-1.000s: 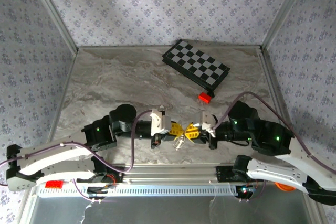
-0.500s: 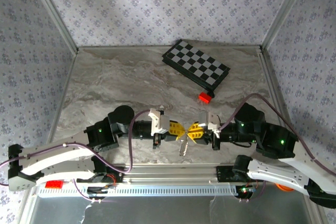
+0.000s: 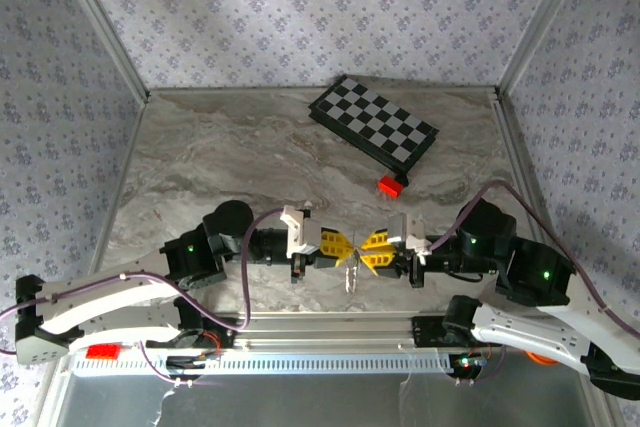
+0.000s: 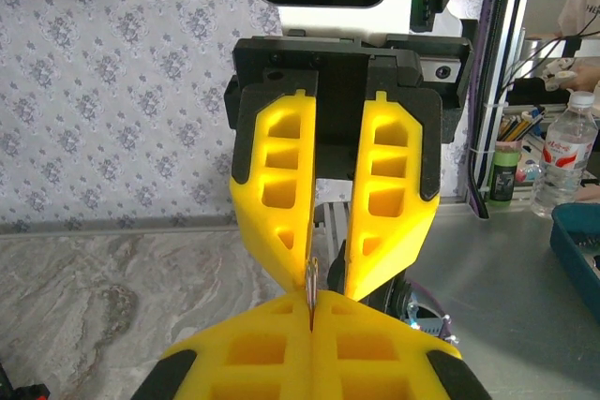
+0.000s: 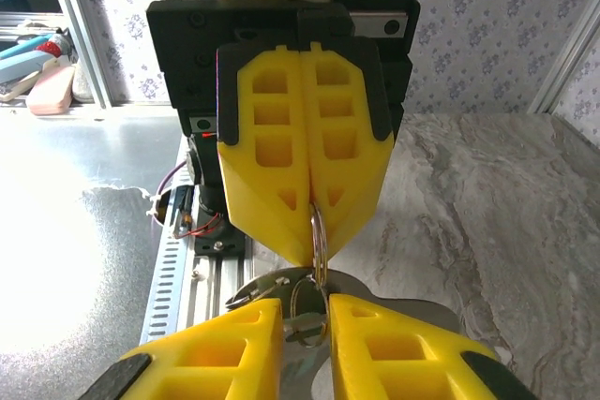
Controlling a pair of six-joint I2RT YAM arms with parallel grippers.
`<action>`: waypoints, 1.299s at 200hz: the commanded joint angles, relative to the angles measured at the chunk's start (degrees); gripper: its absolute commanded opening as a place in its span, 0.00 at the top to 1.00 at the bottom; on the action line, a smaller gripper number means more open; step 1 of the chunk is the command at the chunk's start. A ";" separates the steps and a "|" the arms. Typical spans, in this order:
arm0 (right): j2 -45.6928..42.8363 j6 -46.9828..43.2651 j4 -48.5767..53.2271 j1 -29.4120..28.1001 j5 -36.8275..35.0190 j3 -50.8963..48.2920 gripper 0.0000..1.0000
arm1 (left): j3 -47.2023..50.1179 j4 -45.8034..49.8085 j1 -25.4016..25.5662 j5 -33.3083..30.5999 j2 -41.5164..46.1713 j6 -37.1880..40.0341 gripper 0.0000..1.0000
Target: Put the keys on the keyring
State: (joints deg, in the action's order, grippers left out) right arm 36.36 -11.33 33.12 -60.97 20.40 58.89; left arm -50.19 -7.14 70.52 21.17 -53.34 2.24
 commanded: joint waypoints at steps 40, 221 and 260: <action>0.89 1.06 -3.83 0.38 0.69 -0.14 0.79 | 0.26 -3.94 0.20 1.81 0.95 -1.22 1.00; 2.60 -1.09 3.70 0.83 -3.01 1.67 1.00 | -4.58 12.45 0.22 -8.48 1.00 2.04 0.71; 6.22 -3.99 10.10 0.64 -6.38 5.15 1.00 | -9.69 22.38 0.20 -11.76 -1.99 4.29 0.76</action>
State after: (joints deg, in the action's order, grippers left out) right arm 41.21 -12.75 38.65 -60.34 17.34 60.71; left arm -55.99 7.77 70.57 12.49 -53.91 4.08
